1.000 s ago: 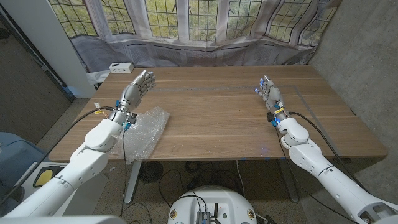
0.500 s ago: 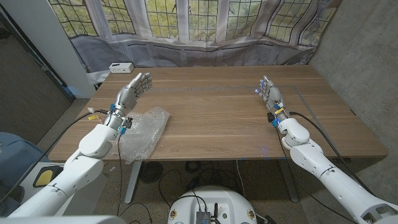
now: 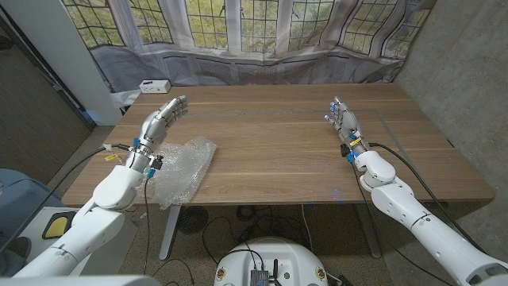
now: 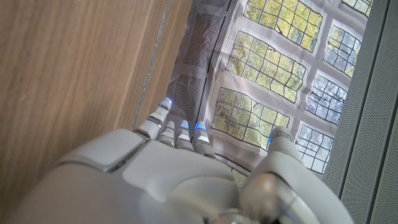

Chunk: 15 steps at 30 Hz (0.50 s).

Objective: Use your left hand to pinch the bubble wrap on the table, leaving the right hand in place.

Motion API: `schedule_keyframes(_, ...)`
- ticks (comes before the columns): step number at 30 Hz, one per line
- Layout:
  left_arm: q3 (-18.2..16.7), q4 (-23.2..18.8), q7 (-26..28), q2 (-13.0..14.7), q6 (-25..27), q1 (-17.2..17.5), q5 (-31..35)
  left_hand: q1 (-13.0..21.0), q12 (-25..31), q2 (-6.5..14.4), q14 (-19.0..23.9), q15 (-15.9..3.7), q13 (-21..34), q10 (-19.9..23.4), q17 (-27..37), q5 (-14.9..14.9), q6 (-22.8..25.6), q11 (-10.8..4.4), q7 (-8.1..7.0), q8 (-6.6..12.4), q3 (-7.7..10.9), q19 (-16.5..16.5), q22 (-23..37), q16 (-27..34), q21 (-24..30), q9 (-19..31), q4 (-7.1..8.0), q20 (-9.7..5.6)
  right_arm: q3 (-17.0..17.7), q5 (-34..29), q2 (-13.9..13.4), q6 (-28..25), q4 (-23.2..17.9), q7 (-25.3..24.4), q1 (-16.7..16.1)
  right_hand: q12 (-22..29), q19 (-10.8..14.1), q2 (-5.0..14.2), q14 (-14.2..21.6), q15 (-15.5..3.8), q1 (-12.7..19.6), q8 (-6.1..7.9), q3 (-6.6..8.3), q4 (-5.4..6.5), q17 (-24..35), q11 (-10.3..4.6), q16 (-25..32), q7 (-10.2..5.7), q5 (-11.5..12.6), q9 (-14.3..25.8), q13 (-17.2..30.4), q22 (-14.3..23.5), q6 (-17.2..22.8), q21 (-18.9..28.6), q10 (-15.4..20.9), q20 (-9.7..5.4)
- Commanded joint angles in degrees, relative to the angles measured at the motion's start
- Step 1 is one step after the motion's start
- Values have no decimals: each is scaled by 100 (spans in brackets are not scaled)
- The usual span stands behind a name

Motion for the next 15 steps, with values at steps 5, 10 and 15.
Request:
schedule_keyframes(5, -877, -559, 1694, -251, 422, 714, 2817, 111, 13, 14, 100, -73, 29, 85, 24, 26, 91, -36, -44, 5, 6, 75, 25, -8, -21, 34, -60, 54, -11, -112, -101, -169, -338, -204, -143, 10, 13, 28, 46, 31, 65, 38, 8, 0, 29, 42, -18, 29, 6, 18, 34, 17, 33, -31, 33, 15)
schedule_keyframes(10, -1076, -881, 2296, -451, 884, 972, 3781, 136, 13, 13, 154, -93, 31, 129, 25, 36, 157, -65, -58, 9, 12, 114, 26, -9, -27, 35, -81, 61, 10, -91, -113, -160, -350, -191, -170, 12, 17, 27, 50, 31, 66, 37, 5, 0, 29, 36, -19, 29, 6, 18, 34, 17, 34, -32, 45, 16)
schedule_keyframes(15, -1211, -1256, 2739, -593, 1410, 1225, 4514, 158, 11, 14, 185, -118, 32, 161, 24, 45, 200, -116, -87, 8, 17, 143, 26, -15, -34, 36, -99, 62, 18, -49, -93, -121, -286, -126, -142, 9, 18, 28, 51, 40, 68, 38, 4, -1, 29, 41, -20, 30, 6, 19, 35, 17, 38, -35, 45, 22)
